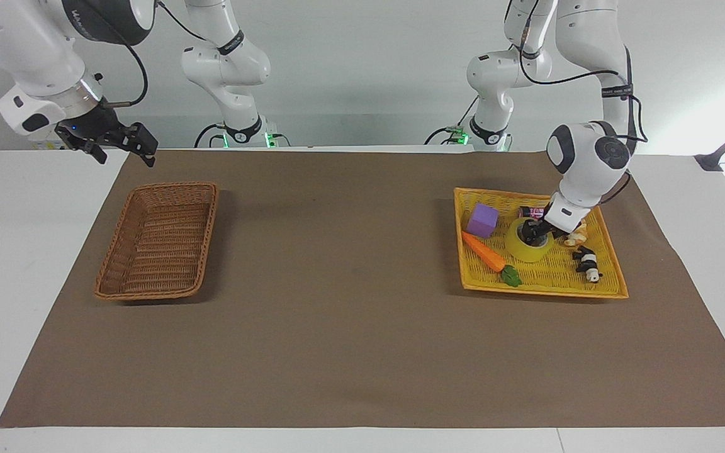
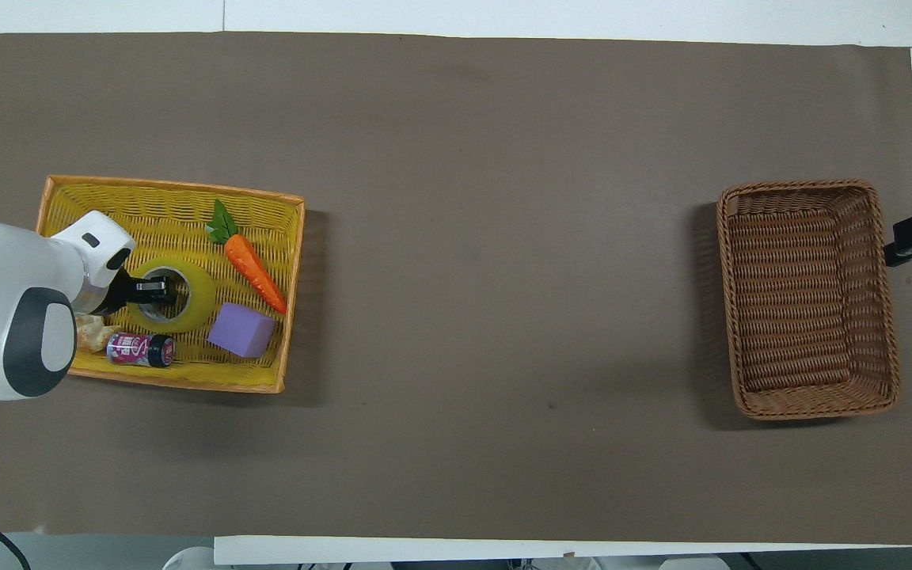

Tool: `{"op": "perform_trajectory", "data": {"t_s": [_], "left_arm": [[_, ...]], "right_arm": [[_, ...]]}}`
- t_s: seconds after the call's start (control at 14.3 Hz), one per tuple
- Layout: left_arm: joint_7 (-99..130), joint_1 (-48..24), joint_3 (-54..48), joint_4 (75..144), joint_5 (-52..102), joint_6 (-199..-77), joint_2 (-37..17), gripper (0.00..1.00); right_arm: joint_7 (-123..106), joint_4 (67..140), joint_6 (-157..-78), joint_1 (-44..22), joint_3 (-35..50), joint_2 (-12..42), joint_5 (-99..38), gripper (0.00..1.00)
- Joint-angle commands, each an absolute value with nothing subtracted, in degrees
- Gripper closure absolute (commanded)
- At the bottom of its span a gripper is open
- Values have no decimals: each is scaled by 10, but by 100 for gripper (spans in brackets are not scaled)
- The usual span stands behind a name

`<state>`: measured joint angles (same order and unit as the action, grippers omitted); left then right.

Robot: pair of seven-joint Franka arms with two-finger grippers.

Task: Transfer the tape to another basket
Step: 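Lower the left gripper onto the tape roll's rim and close it, then lift the tape with the left gripper while the right gripper reaches toward it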

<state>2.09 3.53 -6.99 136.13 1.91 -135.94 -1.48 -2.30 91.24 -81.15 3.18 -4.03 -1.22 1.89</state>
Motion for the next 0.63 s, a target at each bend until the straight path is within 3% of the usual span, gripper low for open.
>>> {"op": "perform_trajectory", "data": {"t_s": [0.0, 0.14, 0.35, 0.56], "left_arm": [[18, 26, -66, 1347, 19, -1367, -15, 100], [15, 30, -67, 1265, 22, -1277, -17, 100], [23, 12, -69, 1098, 67, -1141, -62, 100], [101, -57, -71, 1076, 120, -1130, -53, 100]], "right_arm": [[-21, 925, -812, 33, -39, -24, 18, 0], [-21, 925, -812, 33, -39, -24, 18, 0], [-21, 925, -812, 33, -39, -24, 18, 0], [-21, 925, -812, 33, -39, -25, 18, 0]]}}
